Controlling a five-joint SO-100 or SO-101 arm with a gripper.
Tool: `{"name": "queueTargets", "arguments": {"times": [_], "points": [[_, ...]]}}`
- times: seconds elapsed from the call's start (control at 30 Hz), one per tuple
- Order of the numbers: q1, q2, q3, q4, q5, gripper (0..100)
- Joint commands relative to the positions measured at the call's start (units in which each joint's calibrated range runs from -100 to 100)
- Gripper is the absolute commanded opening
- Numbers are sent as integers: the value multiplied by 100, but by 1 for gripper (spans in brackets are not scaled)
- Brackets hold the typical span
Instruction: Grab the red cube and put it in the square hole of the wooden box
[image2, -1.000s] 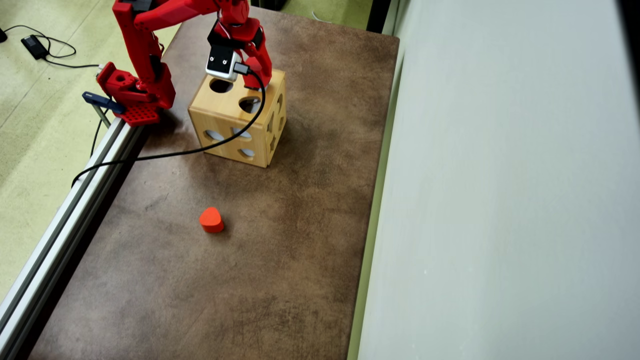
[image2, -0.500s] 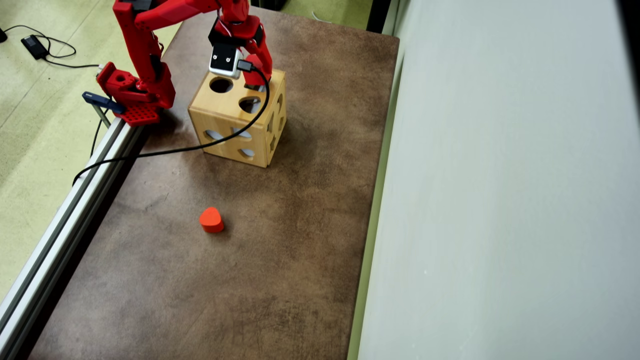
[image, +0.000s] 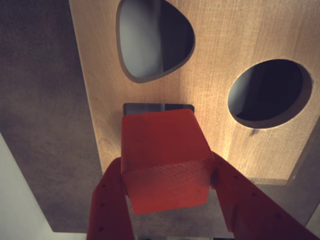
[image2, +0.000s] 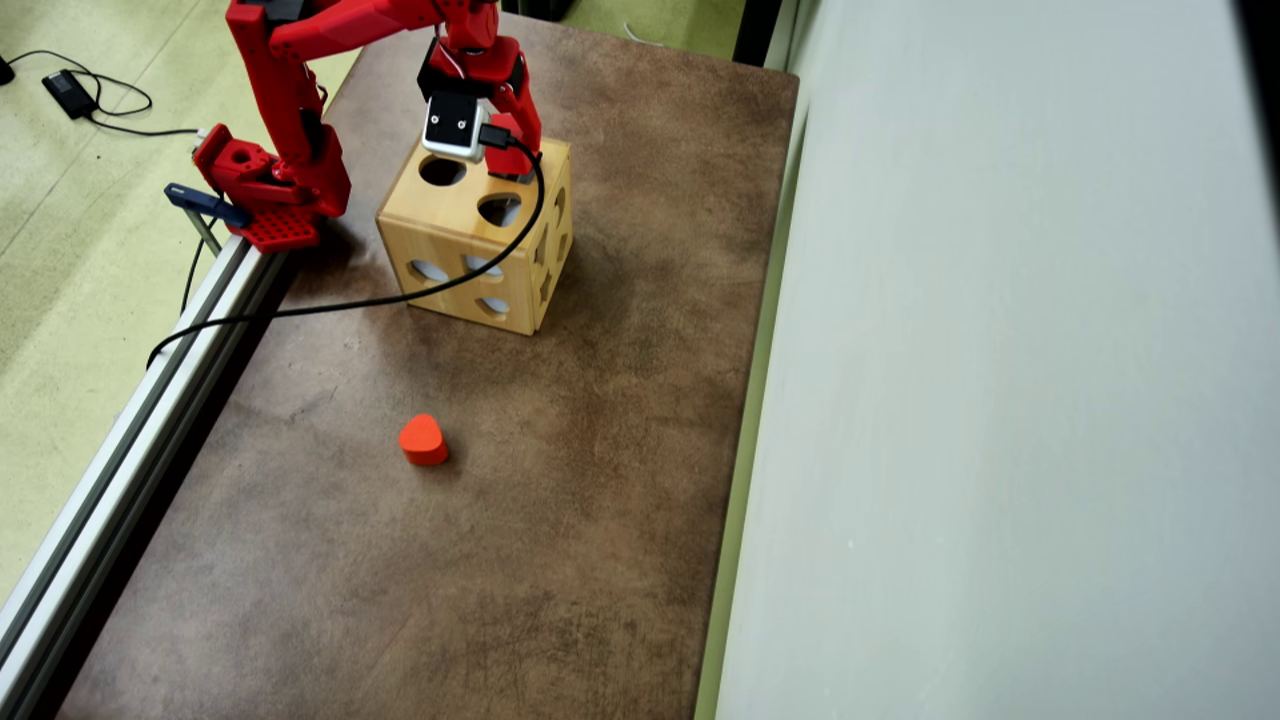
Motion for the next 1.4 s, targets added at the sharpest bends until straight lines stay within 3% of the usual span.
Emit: {"name": "queueTargets", "arguments": {"times": [0.0,0.2,0.57,1.03,1.37], "points": [[-22,-63,-26,65,5,19],[-37,-63,-17,65,0,34],[-208,-378,-106,65,15,35],[-208,-4938,171,65,34,35],[-156,-8513,2523,57,44,35]]}}
